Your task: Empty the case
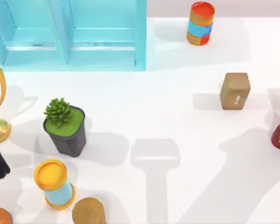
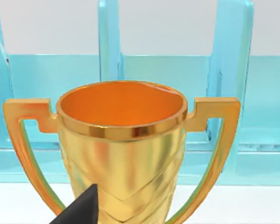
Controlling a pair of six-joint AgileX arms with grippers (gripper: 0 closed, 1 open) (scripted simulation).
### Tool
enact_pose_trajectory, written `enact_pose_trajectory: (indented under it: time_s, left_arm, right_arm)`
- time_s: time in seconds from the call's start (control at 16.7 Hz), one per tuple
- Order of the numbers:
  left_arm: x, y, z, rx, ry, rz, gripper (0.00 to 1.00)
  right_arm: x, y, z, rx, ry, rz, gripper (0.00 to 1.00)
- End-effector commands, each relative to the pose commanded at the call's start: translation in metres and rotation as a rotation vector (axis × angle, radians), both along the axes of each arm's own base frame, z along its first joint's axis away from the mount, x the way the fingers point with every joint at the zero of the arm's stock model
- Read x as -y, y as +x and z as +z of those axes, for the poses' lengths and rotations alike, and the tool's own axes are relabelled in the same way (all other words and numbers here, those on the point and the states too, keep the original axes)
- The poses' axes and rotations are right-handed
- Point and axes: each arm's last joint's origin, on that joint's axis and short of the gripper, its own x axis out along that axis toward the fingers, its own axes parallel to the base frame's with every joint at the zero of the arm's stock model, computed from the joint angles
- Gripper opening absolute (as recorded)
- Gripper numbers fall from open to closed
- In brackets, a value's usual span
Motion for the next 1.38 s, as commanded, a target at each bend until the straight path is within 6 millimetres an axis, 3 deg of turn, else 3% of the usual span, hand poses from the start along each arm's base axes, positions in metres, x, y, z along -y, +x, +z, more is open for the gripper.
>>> enact_pose_trajectory:
  time_s: [0.42,0.72,0.96,1.14,1.38]
  left_arm:
    - [0.000,0.000,0.000,0.000,0.000,0.000,1.00]
    - [0.000,0.000,0.000,0.000,0.000,0.000,1.00]
    - [0.000,0.000,0.000,0.000,0.000,0.000,1.00]
    - [0.000,0.000,0.000,0.000,0.000,0.000,1.00]
    - [0.000,0.000,0.000,0.000,0.000,0.000,1.00]
  right_arm:
    - [0.004,0.003,0.010,0.041,-0.007,-0.002,0.00]
    - [0.017,0.023,0.064,0.225,-0.030,0.012,0.00]
    - [0.013,0.028,0.110,0.279,-0.032,0.027,0.00]
    - [0.005,0.020,0.127,0.202,-0.020,0.023,0.00]
    - [-0.001,0.005,0.132,0.044,-0.004,0.005,0.00]
